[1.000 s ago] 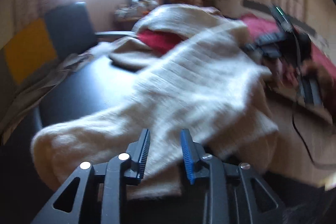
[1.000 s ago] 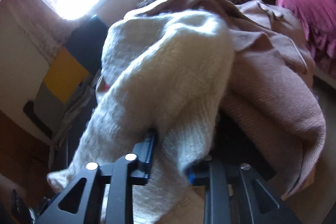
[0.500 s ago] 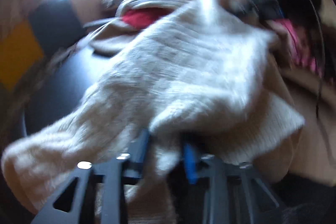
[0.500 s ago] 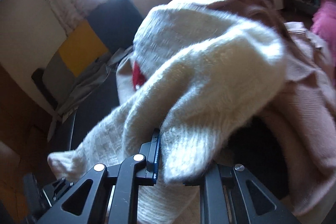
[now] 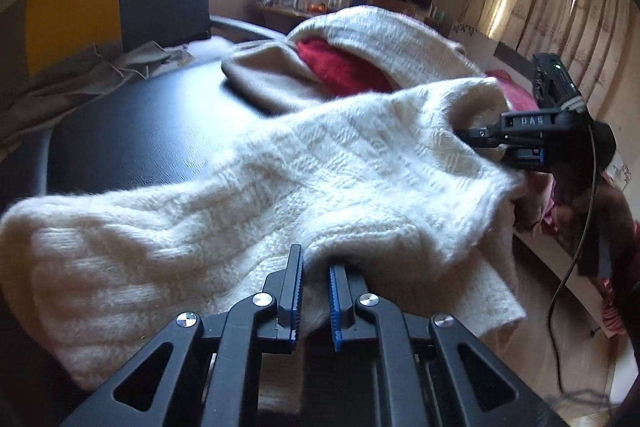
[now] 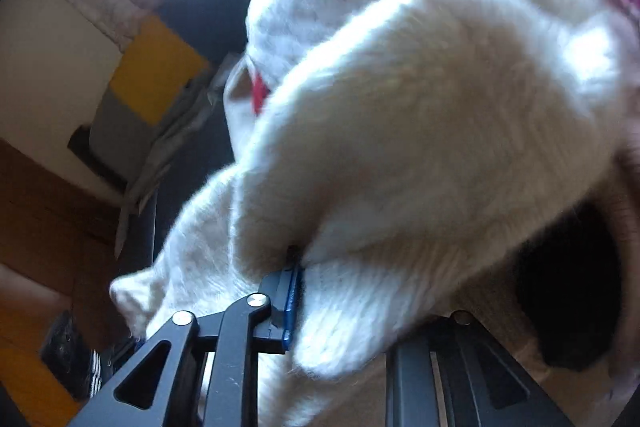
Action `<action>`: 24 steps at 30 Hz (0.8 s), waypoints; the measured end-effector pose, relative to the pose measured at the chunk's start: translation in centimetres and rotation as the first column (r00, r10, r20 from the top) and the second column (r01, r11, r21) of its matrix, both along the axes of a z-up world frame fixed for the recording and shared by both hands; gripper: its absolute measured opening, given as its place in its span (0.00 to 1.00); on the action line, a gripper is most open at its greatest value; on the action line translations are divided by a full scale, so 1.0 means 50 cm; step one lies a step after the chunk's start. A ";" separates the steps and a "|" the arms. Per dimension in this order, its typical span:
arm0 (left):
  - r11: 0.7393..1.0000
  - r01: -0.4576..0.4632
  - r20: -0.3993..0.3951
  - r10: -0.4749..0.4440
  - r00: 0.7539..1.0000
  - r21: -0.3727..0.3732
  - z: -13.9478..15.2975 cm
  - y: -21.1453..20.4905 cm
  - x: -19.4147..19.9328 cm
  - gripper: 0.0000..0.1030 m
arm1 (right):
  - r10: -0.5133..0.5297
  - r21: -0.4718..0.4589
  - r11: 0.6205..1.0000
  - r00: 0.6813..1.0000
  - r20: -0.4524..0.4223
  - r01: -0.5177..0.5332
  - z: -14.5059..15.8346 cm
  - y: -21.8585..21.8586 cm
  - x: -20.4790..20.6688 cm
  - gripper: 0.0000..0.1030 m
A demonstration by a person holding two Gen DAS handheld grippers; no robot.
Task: Fold clothes
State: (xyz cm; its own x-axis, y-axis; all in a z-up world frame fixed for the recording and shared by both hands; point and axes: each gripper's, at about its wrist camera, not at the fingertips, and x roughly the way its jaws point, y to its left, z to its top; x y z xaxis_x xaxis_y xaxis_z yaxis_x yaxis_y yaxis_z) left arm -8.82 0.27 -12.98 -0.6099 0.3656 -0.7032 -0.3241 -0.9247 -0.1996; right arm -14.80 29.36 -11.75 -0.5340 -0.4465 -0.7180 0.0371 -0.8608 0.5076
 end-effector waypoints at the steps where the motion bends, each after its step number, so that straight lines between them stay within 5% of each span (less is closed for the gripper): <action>1: 1.000 -0.012 -0.012 0.012 1.000 0.013 0.010 -0.009 0.011 0.09 | 0.002 0.018 1.000 0.999 -0.033 -0.001 0.013 -0.013 0.011 0.21; 6: 0.992 -0.085 -0.070 0.092 0.993 0.097 0.063 -0.066 0.079 0.09 | 0.085 0.065 0.995 0.971 -0.224 -0.072 0.105 -0.097 0.091 0.20; 10: 0.973 -0.171 -0.106 0.188 0.976 0.155 0.095 -0.140 0.158 0.08 | 0.188 0.094 0.981 0.940 -0.286 -0.168 0.152 -0.173 0.136 0.21; 18: 0.899 -0.399 -0.081 0.418 0.905 0.183 0.097 -0.316 0.341 0.00 | 0.347 -0.044 0.933 0.928 -0.137 -0.356 0.059 -0.324 0.180 0.47; 24: 0.812 -0.557 -0.035 0.571 0.820 0.174 0.081 -0.427 0.444 0.00 | 0.495 -0.114 0.853 0.859 -0.133 -0.510 0.036 -0.495 0.189 0.57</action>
State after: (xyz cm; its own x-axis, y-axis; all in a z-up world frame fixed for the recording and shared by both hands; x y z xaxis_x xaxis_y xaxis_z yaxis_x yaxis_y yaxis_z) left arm 13.38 -21.07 -8.92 -0.7939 0.0352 -0.6070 0.2240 -0.9112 -0.3458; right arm -5.37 4.60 -9.95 -0.2715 -0.7641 -0.5852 0.4993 -0.6316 0.5931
